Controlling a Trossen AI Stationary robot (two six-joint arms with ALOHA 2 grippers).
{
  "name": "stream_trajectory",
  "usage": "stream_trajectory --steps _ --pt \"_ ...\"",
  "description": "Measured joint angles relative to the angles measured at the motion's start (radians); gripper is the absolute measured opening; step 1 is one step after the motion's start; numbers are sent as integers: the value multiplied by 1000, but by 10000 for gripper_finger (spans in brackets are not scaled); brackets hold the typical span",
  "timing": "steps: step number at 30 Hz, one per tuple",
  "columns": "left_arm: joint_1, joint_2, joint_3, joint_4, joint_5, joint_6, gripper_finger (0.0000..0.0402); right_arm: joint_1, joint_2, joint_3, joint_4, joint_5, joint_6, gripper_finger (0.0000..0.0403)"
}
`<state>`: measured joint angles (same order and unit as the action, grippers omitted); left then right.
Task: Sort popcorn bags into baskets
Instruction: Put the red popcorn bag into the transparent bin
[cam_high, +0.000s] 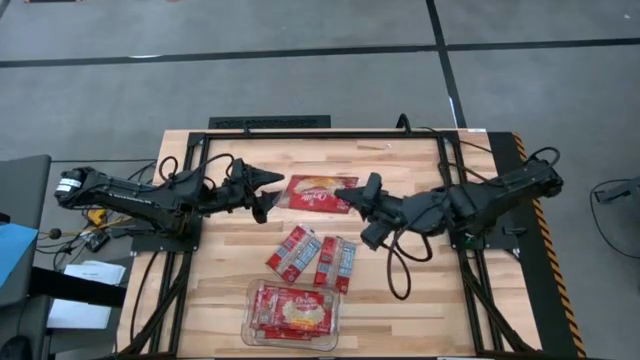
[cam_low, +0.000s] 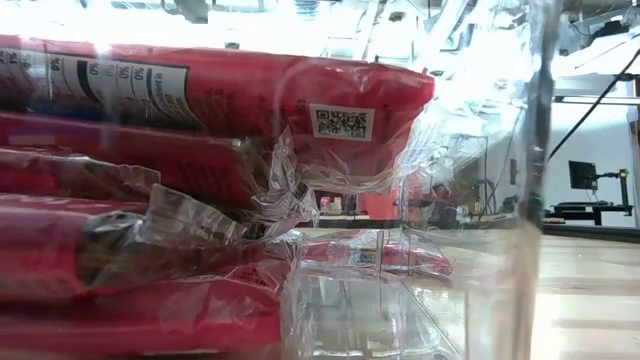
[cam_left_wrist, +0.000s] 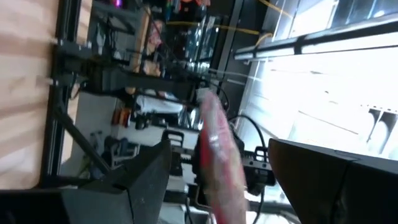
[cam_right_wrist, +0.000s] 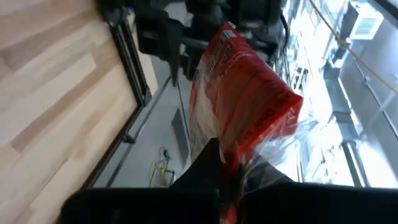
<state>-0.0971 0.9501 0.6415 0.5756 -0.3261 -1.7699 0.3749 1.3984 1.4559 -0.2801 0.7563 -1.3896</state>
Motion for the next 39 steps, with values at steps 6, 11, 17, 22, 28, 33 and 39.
stream_trajectory --steps 6,11,17,22,28,33,39 --pt "0 0 0 3 37 -8 256 -17 27 0 78 -51 -12 34" --pt "0 1 0 8 68 -22 255 -34 48 -1 105 -93 -37 26" --pt "0 1 0 23 128 -33 255 -55 87 -2 142 -135 -33 34" --pt "0 1 0 34 169 -48 252 -80 96 -1 150 -163 -34 32" --pt "0 1 0 45 199 -48 218 -104 96 -1 157 -206 -33 31" --pt "1 1 0 38 198 -30 153 -109 96 -1 161 -210 -33 40" --pt "14 1 0 34 199 -11 57 -124 96 -1 153 -236 -20 39"
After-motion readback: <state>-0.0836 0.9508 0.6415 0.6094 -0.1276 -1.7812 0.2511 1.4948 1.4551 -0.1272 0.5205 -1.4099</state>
